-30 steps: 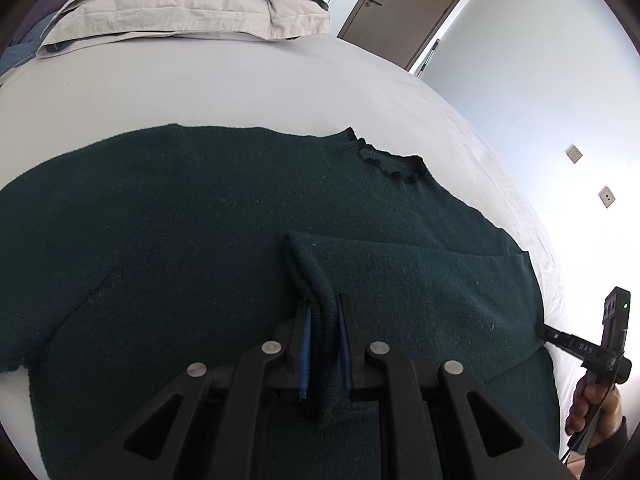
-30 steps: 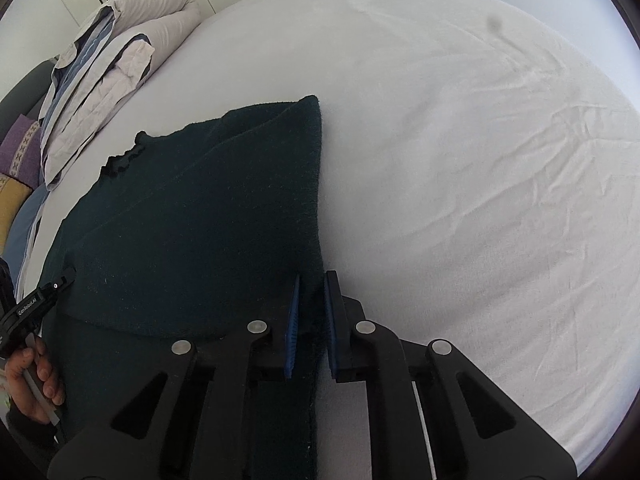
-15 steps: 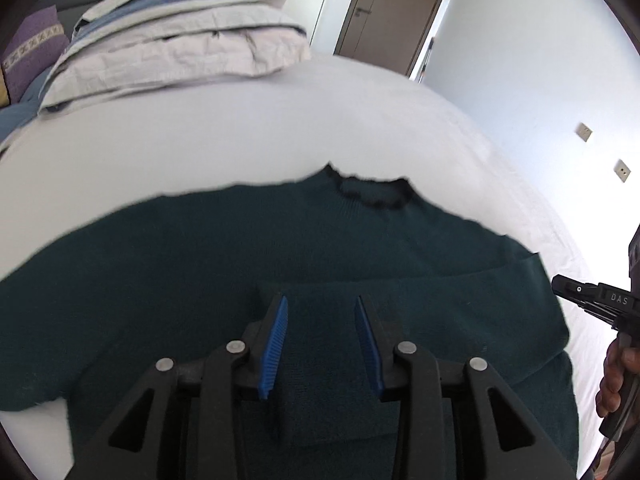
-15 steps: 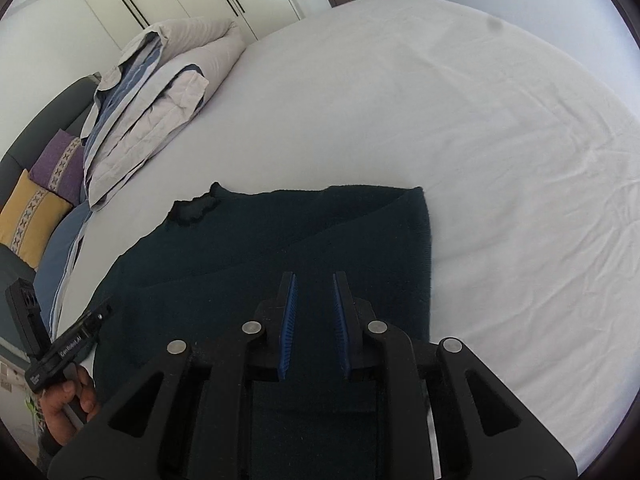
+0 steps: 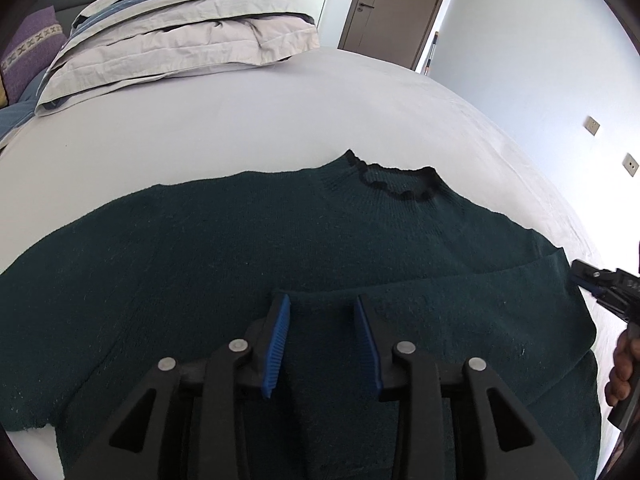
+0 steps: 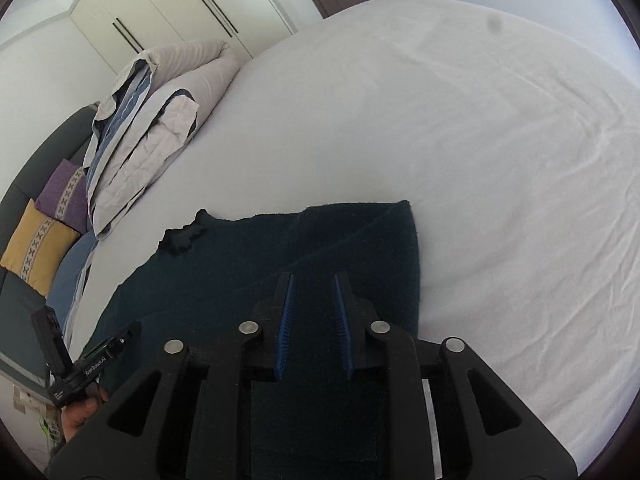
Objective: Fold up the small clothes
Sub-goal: 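Grasp the other sleeve with the left gripper and fold it across the body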
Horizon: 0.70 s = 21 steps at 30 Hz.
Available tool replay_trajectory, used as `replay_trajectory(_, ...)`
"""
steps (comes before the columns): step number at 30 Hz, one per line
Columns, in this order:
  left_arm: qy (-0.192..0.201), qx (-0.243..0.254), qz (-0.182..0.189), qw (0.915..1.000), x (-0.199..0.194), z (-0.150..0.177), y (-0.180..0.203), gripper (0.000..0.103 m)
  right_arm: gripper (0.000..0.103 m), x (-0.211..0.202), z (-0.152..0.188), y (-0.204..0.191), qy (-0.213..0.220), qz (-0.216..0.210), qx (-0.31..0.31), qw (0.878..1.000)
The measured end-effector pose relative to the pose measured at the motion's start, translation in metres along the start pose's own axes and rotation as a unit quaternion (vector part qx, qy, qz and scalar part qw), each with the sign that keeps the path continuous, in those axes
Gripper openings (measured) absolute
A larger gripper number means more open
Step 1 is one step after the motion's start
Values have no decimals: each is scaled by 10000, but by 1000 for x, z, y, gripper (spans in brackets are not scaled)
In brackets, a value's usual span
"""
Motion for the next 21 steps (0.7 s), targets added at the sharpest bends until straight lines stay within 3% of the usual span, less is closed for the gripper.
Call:
replay_trajectory(1, -9, -65, 93, 9999, -5, 0, -1, 36, 55, 12, 5, 2, -191, 13, -57, 9998)
replay_trajectory(3, 55, -300, 277, 9991, -22, -1, -8, 39, 54, 10, 8, -1, -9, 61, -386, 9992)
replay_trajectory(5, 299, -533, 369, 9974, -51, -1, -27, 48, 54, -4, 8, -6, 17, 57, -287, 9996)
replay_trajectory(7, 627, -965, 405, 9925, -87, 3, -62, 70, 55, -28, 8, -14, 295, -346, -18, 9990)
replay_trajectory(10, 979, -1664, 223, 9809, -138, 19, -134, 71, 63, -61, 10, -36, 660, -542, -99, 9963)
replay_trajectory(12, 1198, -2236, -50, 9673, -173, 37, -192, 71, 68, -75, 15, -55, 765, -737, -235, 9941)
replay_trajectory(14, 1344, -2790, -250, 9505, -201, 58, -245, 71, 71, -85, 20, -77, 794, -921, -345, 9920)
replay_trajectory(16, 1499, -3542, -312, 9226, -224, 83, -298, 71, 70, -91, 26, -97, 732, -1148, -400, 9899)
replay_trajectory(17, 1549, -3944, -270, 9054, -233, 96, -321, 71, 71, -92, 30, -108, 698, -1239, -384, 9891)
replay_trajectory(18, 1608, -4439, -181, 8814, -241, 112, -348, 71, 71, -92, 33, -117, 639, -1341, -359, 9883)
replay_trajectory(19, 1666, -4701, -121, 8667, -246, 121, -362, 71, 71, -92, 37, -128, 597, -1416, -347, 9875)
replay_trajectory(21, 1804, -5301, -7, 8285, -254, 141, -389, 71, 71, -93, 47, -146, 511, -1481, -390, 9869)
Point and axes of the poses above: each gripper's, at about its wrist camera, not at the fingertips, and x roughly the way its jaws point, y to its right, z to its underside, the point moved 7 cm from there along x, roughly the way its jaws point, and after that the axes turned 1 degree about -x, right-handed, at the moved point
